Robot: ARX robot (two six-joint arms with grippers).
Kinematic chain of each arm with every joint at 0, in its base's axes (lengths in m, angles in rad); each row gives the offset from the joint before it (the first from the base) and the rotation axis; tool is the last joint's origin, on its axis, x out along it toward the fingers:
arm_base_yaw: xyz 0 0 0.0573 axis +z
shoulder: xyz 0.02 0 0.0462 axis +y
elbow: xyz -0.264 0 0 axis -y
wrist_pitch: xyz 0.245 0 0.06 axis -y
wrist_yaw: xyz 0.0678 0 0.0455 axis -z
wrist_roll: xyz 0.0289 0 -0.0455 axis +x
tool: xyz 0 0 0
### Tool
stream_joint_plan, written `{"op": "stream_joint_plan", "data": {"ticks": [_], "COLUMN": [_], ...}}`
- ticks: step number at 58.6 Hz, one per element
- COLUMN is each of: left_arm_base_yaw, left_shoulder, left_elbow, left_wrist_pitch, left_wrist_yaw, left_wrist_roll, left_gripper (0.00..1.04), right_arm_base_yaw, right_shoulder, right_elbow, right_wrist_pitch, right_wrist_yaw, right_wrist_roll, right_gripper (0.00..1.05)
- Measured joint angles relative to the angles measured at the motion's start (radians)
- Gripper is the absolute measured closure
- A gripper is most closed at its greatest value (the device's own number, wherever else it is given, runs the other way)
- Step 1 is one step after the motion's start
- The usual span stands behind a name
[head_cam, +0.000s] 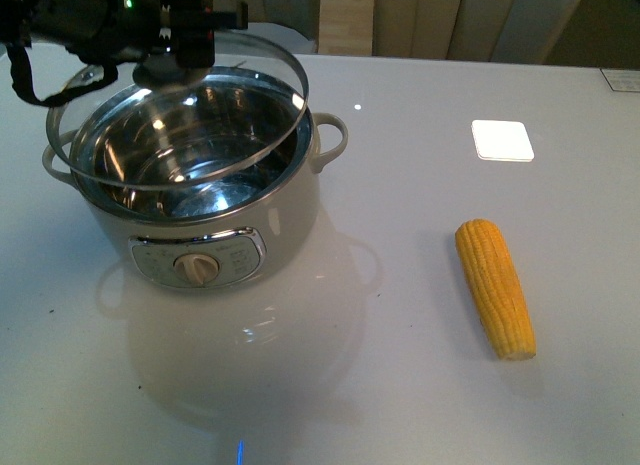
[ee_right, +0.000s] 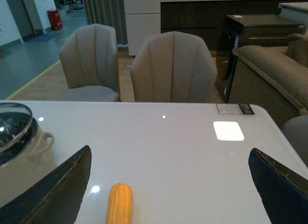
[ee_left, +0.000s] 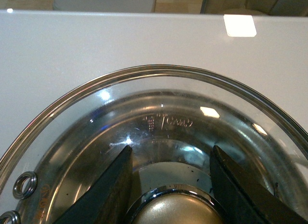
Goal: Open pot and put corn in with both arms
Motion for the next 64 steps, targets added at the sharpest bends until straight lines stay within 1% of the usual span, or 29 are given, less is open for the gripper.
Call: {"op": "stream_joint_plan", "data": {"ticks": [12,19,30,40,47,58,64], "left_arm_base_yaw": [0.004,0.022,0.104,0.218,0.317,0.536,0.633], "left_shoulder": [-0.082,-0.127,-0.257,-0.377,-0.441,-0.492,-0.478], "left_elbow": [0.024,0.020,-0.097,-0.245,-0.327,-0.471,-0.534], "left_wrist_pitch": [-0.026,-0.026,0.005,0.035,0.057,0.156,0.231], "left_wrist_yaw": [0.000,0.007,0.024,0.059,0.090,0.187,0.238], "left_wrist_roll": [0.000,0.000,0.025,0.072,0.103,0.188,0.232], "left_gripper": [0.63,0.63,0.63,0.63,0.63,0.63,0.63], "right_arm_base_yaw": [0.000,0.000,0.000,0.000,0.000,0.000,0.000], "right_shoulder": [0.000,0.000,0.000,0.000,0.000,0.000,0.000], "right_elbow": [0.000,0.000,0.000,0.000,0.000,0.000,0.000], "right_wrist_pitch": [0.000,0.000,0.000,0.000,0.000,0.000,0.000], "right_wrist_yaw": [0.000,0.000,0.000,0.000,0.000,0.000,0.000], "right_wrist_roll": [0.000,0.000,0.000,0.000,0.000,0.000,0.000], "right_gripper": [0.09,0.09,0.09,0.09,0.09,0.09,0.09]}}
